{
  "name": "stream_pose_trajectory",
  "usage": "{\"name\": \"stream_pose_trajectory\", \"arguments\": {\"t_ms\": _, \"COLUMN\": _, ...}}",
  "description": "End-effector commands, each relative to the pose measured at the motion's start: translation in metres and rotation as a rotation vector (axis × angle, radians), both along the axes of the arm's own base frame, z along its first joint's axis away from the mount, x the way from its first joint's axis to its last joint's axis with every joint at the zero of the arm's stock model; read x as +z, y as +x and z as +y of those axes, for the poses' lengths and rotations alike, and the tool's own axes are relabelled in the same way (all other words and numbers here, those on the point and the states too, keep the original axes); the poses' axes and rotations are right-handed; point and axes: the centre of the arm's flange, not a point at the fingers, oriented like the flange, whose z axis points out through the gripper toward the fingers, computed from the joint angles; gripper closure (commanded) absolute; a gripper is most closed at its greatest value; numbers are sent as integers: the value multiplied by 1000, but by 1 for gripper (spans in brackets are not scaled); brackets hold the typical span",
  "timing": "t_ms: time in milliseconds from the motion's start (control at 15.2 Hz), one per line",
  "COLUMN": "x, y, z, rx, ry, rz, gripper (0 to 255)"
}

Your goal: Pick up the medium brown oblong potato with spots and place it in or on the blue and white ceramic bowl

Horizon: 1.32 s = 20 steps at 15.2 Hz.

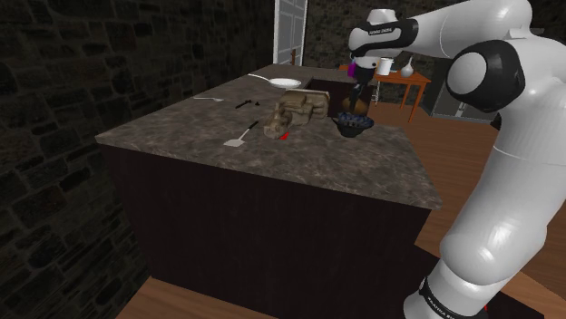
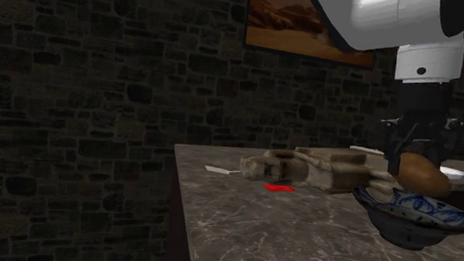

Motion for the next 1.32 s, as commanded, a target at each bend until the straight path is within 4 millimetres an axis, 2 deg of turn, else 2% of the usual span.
{"name": "stream_pose_trajectory", "arguments": {"t_ms": 0, "x": -10, "y": 0, "z": 0, "rx": 0, "ry": 0, "rz": -1, "gripper": 255}}
{"name": "stream_pose_trajectory", "arguments": {"t_ms": 66, "x": -18, "y": 0, "z": 0, "rx": 0, "ry": 0, "rz": -1, "gripper": 255}}
{"name": "stream_pose_trajectory", "arguments": {"t_ms": 594, "x": -18, "y": 0, "z": 0, "rx": 0, "ry": 0, "rz": -1, "gripper": 255}}
{"name": "stream_pose_trajectory", "arguments": {"t_ms": 660, "x": -18, "y": 0, "z": 0, "rx": 0, "ry": 0, "rz": -1, "gripper": 0}}
{"name": "stream_pose_trajectory", "arguments": {"t_ms": 990, "x": -18, "y": 0, "z": 0, "rx": 0, "ry": 0, "rz": -1, "gripper": 0}}
{"name": "stream_pose_trajectory", "arguments": {"t_ms": 1254, "x": 32, "y": -6, "z": 5, "rx": 0, "ry": 0, "rz": -1, "gripper": 0}}
